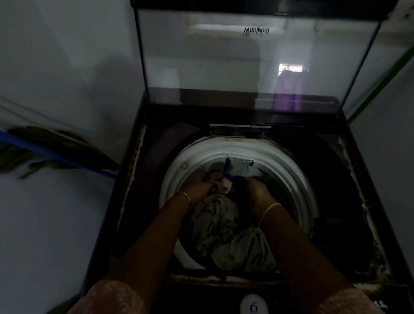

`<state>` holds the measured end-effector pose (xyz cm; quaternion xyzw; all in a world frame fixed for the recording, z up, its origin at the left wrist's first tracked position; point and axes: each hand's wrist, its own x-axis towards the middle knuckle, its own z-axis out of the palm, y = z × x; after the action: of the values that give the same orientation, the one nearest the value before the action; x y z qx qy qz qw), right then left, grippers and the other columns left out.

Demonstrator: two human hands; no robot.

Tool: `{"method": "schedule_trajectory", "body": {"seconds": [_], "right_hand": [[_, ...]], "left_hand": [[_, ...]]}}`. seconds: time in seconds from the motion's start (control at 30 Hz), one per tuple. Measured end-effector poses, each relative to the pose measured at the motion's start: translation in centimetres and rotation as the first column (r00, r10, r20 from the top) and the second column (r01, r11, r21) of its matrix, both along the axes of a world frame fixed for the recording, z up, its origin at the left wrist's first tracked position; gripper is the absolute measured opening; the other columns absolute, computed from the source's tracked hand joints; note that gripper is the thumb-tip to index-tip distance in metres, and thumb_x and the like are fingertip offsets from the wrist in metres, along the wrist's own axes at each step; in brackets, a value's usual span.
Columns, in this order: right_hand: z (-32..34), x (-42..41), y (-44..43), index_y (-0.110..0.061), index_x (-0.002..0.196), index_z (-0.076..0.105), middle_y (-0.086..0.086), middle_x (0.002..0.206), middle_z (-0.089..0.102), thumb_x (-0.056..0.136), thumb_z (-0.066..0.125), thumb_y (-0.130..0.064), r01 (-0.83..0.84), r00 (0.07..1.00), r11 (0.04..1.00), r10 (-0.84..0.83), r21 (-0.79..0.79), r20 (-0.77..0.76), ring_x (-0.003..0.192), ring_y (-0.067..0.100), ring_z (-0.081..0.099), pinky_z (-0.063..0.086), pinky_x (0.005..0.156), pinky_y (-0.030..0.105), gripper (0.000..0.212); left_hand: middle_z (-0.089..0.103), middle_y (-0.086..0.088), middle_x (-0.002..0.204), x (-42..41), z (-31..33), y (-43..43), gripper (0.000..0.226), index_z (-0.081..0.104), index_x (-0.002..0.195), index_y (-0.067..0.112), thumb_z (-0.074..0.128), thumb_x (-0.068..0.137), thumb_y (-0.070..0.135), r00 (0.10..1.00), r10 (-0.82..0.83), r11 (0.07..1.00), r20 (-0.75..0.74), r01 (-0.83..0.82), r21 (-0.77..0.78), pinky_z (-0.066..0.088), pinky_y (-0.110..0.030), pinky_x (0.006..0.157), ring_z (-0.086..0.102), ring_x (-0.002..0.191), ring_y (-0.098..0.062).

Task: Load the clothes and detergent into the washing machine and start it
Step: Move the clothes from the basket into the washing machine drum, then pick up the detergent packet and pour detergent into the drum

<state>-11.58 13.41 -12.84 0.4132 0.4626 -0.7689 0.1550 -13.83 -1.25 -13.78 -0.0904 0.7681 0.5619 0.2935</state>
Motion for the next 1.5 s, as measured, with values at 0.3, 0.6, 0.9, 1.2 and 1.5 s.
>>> {"method": "schedule_trajectory", "body": {"seconds": [0.3,0.6,0.9,1.2,1.5], "right_hand": [[6.4,3.3,-0.9,-0.010,0.107,0.063,0.007,0.104,0.063,0.096,0.046,-0.023,-0.207,0.974,0.977,0.211,0.048,-0.085,0.098,0.026,0.055,0.043,0.105,0.047,0.024],[14.0,10.1,-6.0,-0.015,0.107,0.063,-0.001,0.104,0.068,0.099,0.041,-0.026,-0.432,0.850,0.901,0.421,0.040,-0.316,0.097,0.013,0.062,0.044,0.068,0.025,0.027],[16.4,19.2,-14.8,-0.015,0.089,0.063,0.002,0.094,0.068,0.094,0.045,-0.029,-0.626,0.690,0.779,0.564,0.016,-0.453,0.088,0.017,0.062,0.046,0.071,0.029,0.023],[12.5,26.1,-25.8,-0.018,0.092,0.062,0.007,0.122,0.061,0.097,0.036,-0.030,-0.823,0.524,0.567,0.742,-0.025,-0.418,0.098,0.019,0.060,0.042,0.077,0.028,0.028],[2.8,28.7,-35.4,-0.017,0.087,0.060,0.007,0.114,0.061,0.097,0.040,-0.024,-0.869,0.491,0.493,0.850,-0.042,-0.191,0.099,0.020,0.058,0.040,0.088,0.033,0.023]], "left_hand": [[0.061,-0.007,0.080,5.0,6.7,-2.0,0.018,0.061,0.079,0.014,0.053,0.092,0.005,0.969,0.234,0.971,-0.083,-0.228,0.075,0.045,-0.022,0.070,0.057,0.076,-0.021],[0.061,-0.007,0.079,14.5,13.3,-7.3,0.025,0.059,0.114,0.000,0.058,0.091,0.008,0.785,0.574,0.817,-0.232,-0.533,0.219,0.048,-0.028,0.067,0.056,0.073,-0.019],[0.061,-0.004,0.075,28.9,15.5,-13.0,0.008,0.061,0.097,0.013,0.059,0.090,0.008,0.577,0.784,0.620,-0.228,-0.728,0.293,0.042,-0.023,0.057,0.055,0.060,-0.010],[0.066,-0.004,0.099,41.6,12.9,-23.7,0.024,0.061,0.115,0.007,0.054,0.093,0.013,0.274,0.950,0.302,-0.148,-0.925,0.230,0.047,-0.026,0.069,0.058,0.088,-0.020],[0.065,-0.016,0.097,46.2,3.3,-32.7,0.024,0.064,0.112,0.000,0.059,0.089,0.006,0.168,0.986,0.168,-0.004,-0.985,0.032,0.047,-0.027,0.064,0.057,0.071,-0.017]]}}
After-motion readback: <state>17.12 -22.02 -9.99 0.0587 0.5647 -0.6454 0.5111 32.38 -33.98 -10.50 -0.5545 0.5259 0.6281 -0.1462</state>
